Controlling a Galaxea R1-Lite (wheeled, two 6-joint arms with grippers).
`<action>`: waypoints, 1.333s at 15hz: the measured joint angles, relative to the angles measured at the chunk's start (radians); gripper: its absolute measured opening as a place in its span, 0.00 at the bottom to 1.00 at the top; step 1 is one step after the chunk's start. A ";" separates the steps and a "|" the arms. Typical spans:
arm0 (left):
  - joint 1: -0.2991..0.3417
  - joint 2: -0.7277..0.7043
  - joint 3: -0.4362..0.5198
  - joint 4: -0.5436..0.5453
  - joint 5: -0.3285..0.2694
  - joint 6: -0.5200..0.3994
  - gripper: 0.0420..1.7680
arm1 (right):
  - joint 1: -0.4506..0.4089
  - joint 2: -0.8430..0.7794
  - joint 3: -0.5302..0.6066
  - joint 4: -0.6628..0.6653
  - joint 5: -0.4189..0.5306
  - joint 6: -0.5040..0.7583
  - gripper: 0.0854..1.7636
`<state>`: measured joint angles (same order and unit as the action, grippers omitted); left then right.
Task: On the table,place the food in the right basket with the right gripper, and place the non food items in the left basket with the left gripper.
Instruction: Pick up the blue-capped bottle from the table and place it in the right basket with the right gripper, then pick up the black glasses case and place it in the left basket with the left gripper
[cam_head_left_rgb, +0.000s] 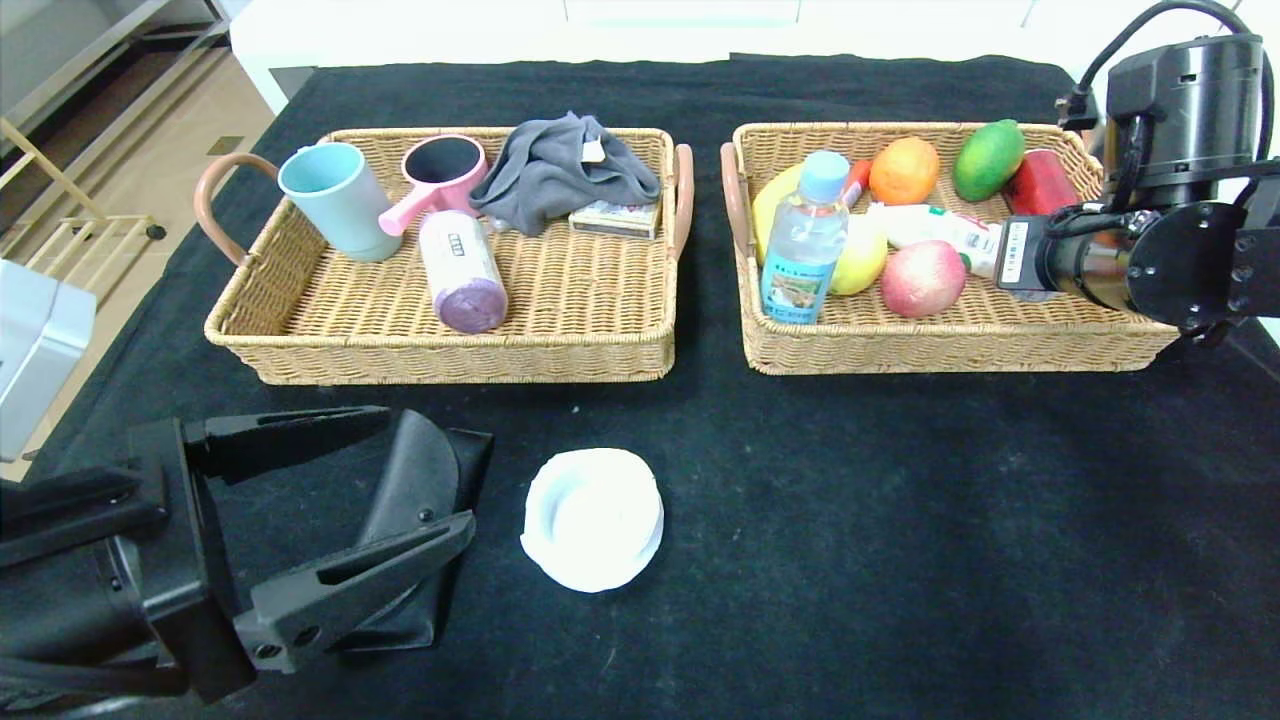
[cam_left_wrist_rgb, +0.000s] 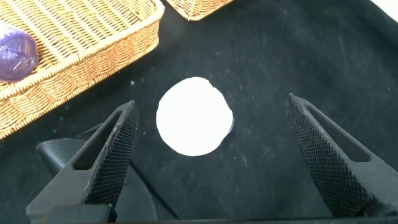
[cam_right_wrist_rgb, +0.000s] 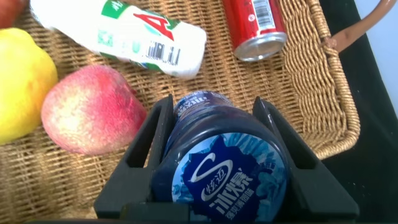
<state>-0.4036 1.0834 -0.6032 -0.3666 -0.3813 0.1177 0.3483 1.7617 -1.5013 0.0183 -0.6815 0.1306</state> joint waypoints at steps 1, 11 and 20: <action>0.000 0.000 0.000 -0.008 0.000 0.000 0.97 | 0.000 0.002 -0.001 -0.005 -0.001 0.000 0.52; 0.000 0.003 0.003 -0.014 0.002 0.001 0.97 | 0.029 -0.025 0.031 -0.014 0.009 0.005 0.84; 0.003 0.007 0.009 -0.015 0.009 0.025 0.97 | 0.286 -0.264 0.314 -0.017 0.248 -0.002 0.93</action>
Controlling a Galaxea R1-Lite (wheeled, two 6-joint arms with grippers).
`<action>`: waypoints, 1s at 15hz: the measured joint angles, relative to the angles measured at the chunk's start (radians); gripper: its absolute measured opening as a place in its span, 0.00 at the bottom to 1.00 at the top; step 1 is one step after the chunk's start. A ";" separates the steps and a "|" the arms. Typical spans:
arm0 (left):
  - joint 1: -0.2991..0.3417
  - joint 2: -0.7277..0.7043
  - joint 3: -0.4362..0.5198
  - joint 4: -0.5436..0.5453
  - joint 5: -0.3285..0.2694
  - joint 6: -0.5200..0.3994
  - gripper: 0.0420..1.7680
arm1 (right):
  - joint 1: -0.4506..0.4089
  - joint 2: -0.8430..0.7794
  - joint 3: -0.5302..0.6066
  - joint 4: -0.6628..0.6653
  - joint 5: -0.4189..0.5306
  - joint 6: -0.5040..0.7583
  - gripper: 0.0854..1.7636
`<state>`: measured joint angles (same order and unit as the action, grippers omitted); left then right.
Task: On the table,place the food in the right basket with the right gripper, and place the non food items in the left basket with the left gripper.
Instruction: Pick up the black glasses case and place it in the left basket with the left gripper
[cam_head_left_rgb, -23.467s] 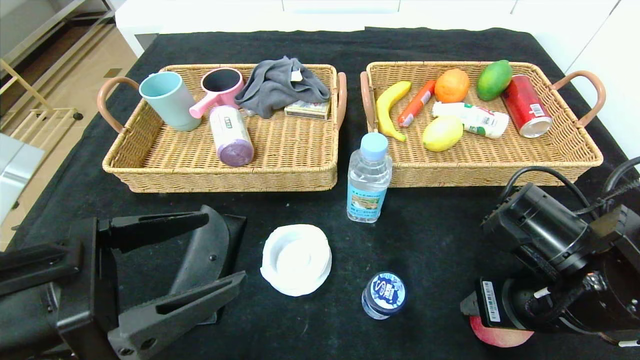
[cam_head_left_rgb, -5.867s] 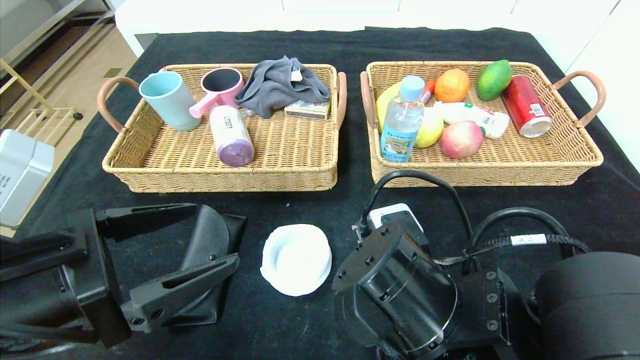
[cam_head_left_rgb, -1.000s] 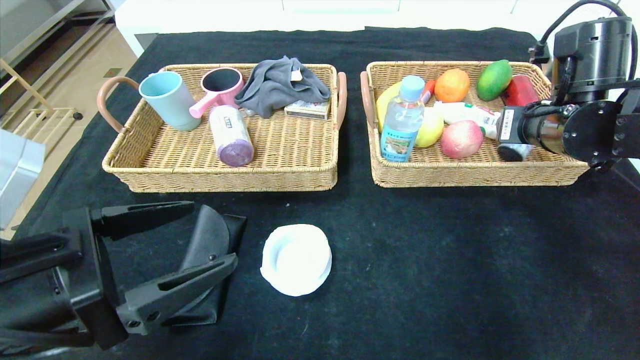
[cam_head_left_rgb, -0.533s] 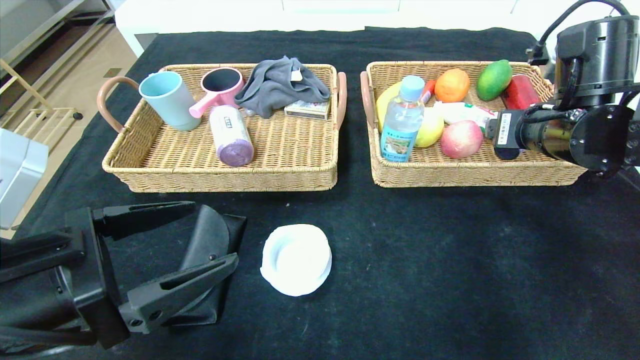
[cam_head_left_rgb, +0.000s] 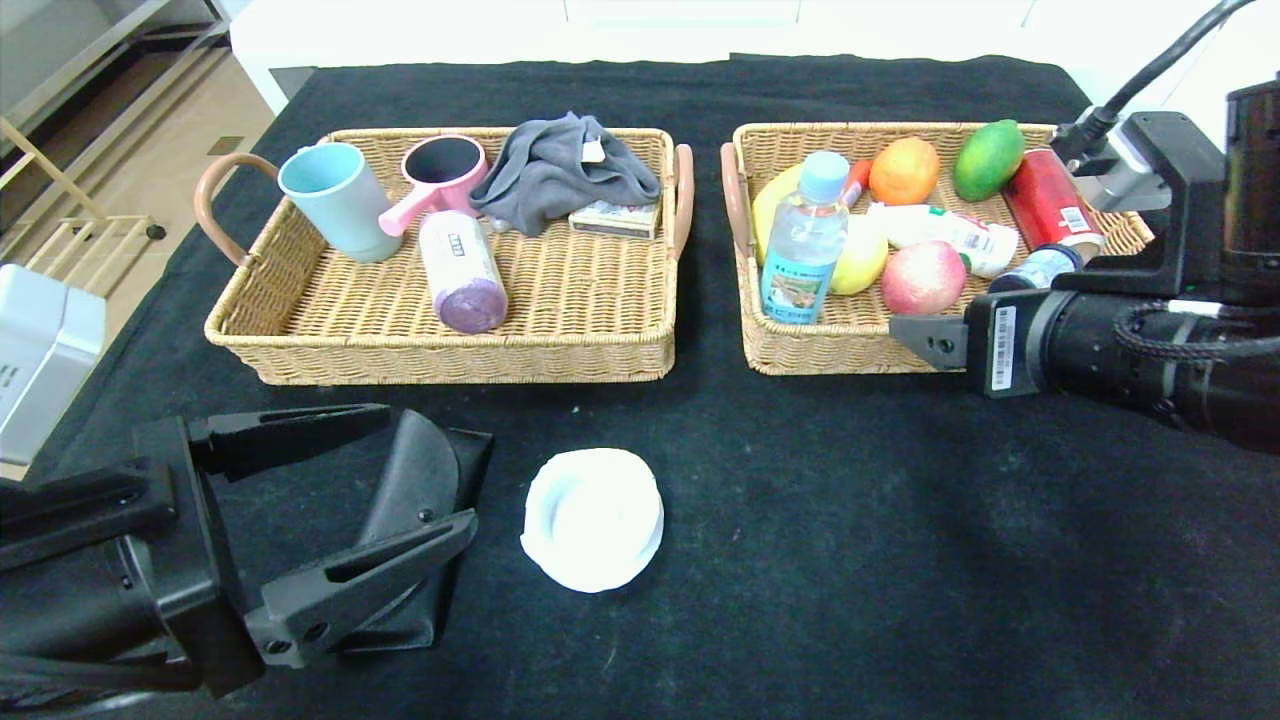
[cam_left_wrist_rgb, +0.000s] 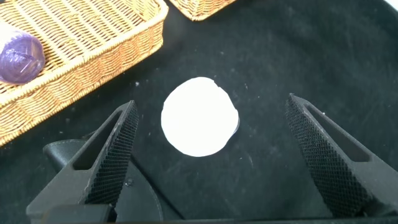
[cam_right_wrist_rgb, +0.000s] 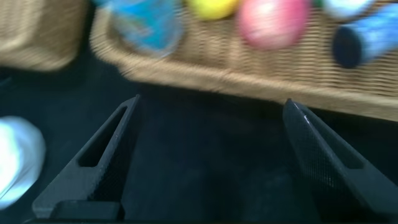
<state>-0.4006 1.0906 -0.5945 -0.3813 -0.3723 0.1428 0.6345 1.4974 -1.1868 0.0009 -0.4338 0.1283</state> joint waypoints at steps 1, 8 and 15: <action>0.000 0.000 0.001 0.000 0.000 0.003 0.97 | 0.013 -0.031 0.032 -0.002 0.066 -0.012 0.93; 0.000 0.015 0.004 0.005 0.041 0.011 0.97 | 0.039 -0.191 0.344 -0.222 0.484 -0.132 0.95; -0.007 0.042 0.009 0.022 0.052 0.027 0.97 | -0.054 -0.233 0.667 -0.627 0.724 -0.193 0.96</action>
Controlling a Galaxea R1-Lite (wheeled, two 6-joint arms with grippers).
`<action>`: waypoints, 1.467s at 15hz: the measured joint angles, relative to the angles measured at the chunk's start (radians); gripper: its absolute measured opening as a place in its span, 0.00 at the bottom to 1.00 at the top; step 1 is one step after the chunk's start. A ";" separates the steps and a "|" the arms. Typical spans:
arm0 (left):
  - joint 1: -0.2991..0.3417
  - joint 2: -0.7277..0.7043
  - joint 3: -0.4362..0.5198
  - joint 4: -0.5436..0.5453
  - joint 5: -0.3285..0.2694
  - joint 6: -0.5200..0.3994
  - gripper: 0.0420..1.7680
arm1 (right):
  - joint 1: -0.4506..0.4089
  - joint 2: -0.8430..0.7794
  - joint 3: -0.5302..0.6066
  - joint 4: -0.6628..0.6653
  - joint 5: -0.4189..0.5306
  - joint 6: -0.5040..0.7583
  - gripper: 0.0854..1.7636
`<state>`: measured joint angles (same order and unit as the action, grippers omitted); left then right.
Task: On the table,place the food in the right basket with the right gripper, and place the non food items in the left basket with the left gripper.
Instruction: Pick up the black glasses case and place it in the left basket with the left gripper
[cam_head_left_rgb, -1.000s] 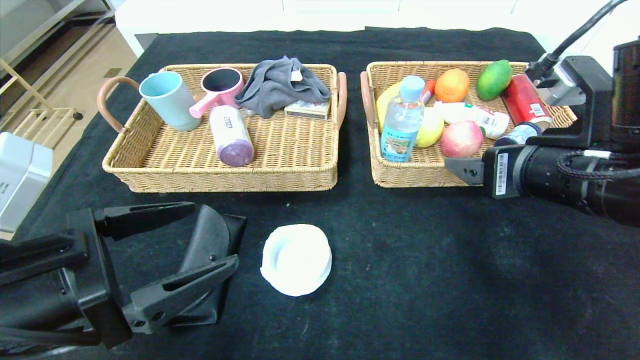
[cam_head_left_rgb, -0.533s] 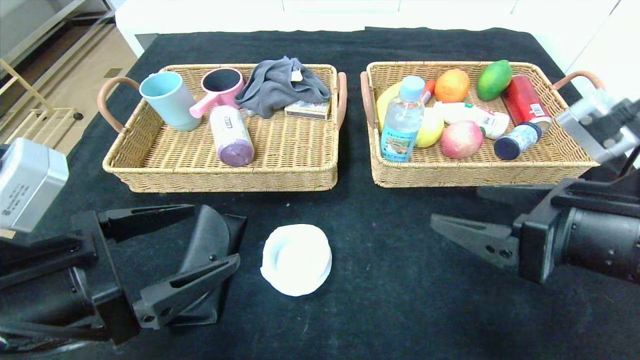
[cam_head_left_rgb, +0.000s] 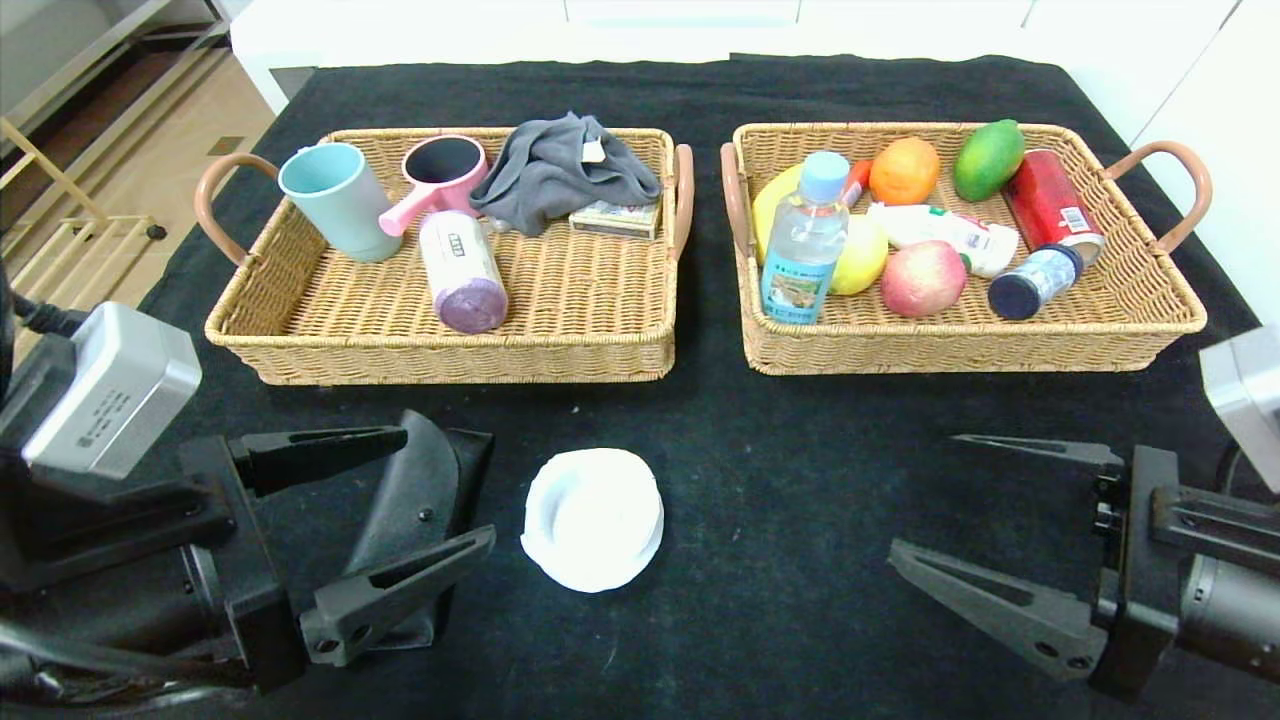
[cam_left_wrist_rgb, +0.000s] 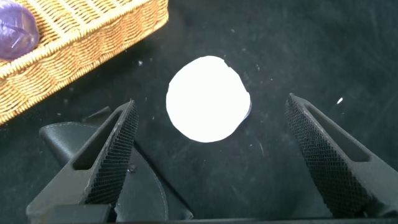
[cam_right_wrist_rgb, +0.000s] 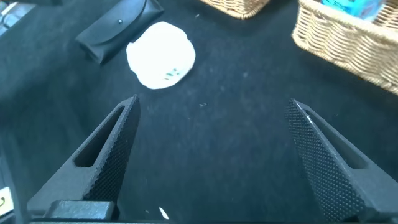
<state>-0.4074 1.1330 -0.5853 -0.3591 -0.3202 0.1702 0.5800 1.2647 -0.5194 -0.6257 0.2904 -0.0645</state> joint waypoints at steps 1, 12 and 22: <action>0.000 0.004 -0.003 -0.001 0.021 0.000 0.97 | -0.030 0.003 0.034 -0.055 0.025 -0.001 0.96; -0.086 0.054 -0.183 0.393 0.368 -0.008 0.97 | -0.118 -0.033 0.106 -0.132 0.065 0.000 0.96; -0.019 0.159 -0.449 0.783 0.497 -0.186 0.97 | -0.110 -0.130 0.114 -0.124 0.069 0.000 0.96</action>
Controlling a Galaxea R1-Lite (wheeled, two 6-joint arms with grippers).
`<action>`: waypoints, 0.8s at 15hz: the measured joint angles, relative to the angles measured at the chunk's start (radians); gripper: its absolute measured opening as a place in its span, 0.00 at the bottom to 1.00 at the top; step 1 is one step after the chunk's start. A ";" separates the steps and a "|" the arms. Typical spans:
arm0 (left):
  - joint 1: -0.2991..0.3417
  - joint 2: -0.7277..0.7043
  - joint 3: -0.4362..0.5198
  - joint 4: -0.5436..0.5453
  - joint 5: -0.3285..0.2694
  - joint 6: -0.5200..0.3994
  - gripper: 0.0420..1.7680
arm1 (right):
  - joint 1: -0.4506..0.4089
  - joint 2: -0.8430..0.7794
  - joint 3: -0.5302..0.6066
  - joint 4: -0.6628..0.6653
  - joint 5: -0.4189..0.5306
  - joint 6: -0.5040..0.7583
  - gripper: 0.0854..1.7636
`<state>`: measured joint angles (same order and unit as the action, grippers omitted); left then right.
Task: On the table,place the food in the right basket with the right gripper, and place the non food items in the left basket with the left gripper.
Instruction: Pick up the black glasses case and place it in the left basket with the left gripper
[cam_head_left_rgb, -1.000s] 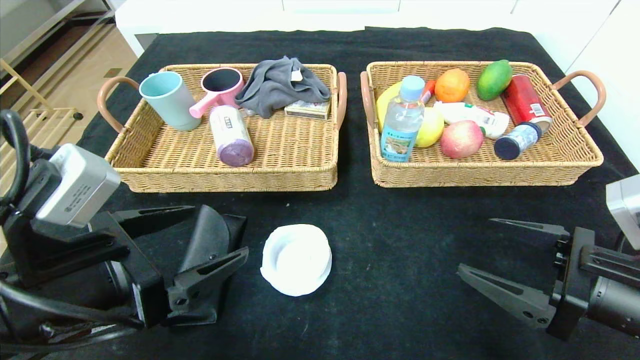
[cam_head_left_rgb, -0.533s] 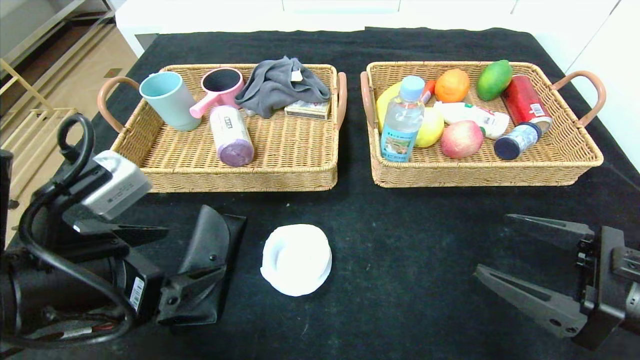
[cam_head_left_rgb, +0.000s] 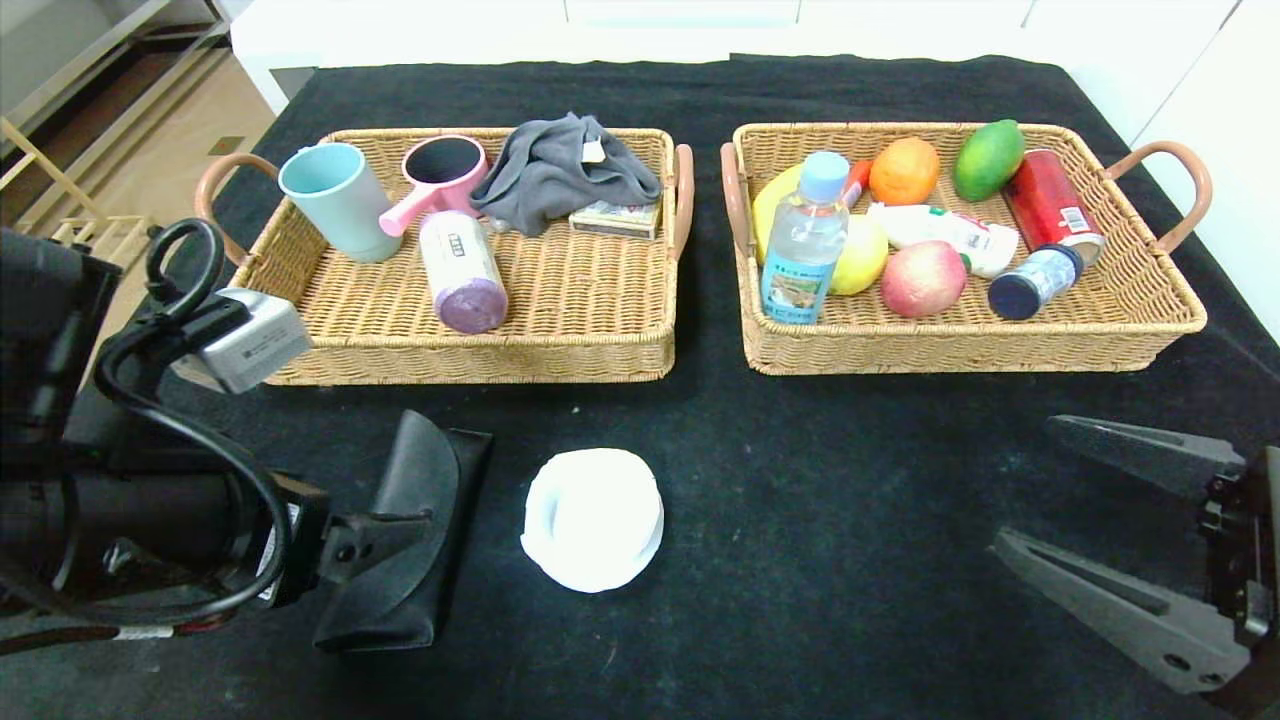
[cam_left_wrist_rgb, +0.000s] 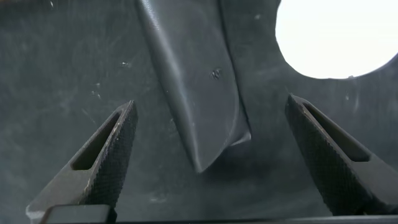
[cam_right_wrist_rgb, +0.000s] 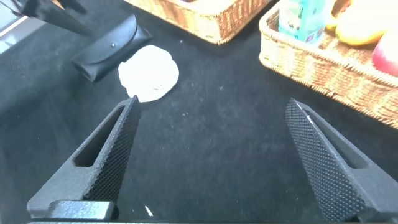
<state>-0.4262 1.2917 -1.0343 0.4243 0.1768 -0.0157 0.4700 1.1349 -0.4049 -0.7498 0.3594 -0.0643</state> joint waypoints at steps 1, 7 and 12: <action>0.002 0.020 -0.005 -0.002 0.013 -0.007 0.97 | 0.000 -0.005 0.000 0.000 0.000 0.001 0.96; 0.010 0.139 -0.040 0.004 0.037 -0.040 0.97 | 0.003 -0.031 0.000 0.000 0.000 -0.001 0.96; 0.024 0.194 -0.052 -0.005 0.034 -0.043 0.97 | 0.003 -0.034 0.000 0.000 -0.001 -0.001 0.97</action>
<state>-0.4021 1.4855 -1.0862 0.4194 0.2106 -0.0589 0.4734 1.1011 -0.4051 -0.7500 0.3587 -0.0657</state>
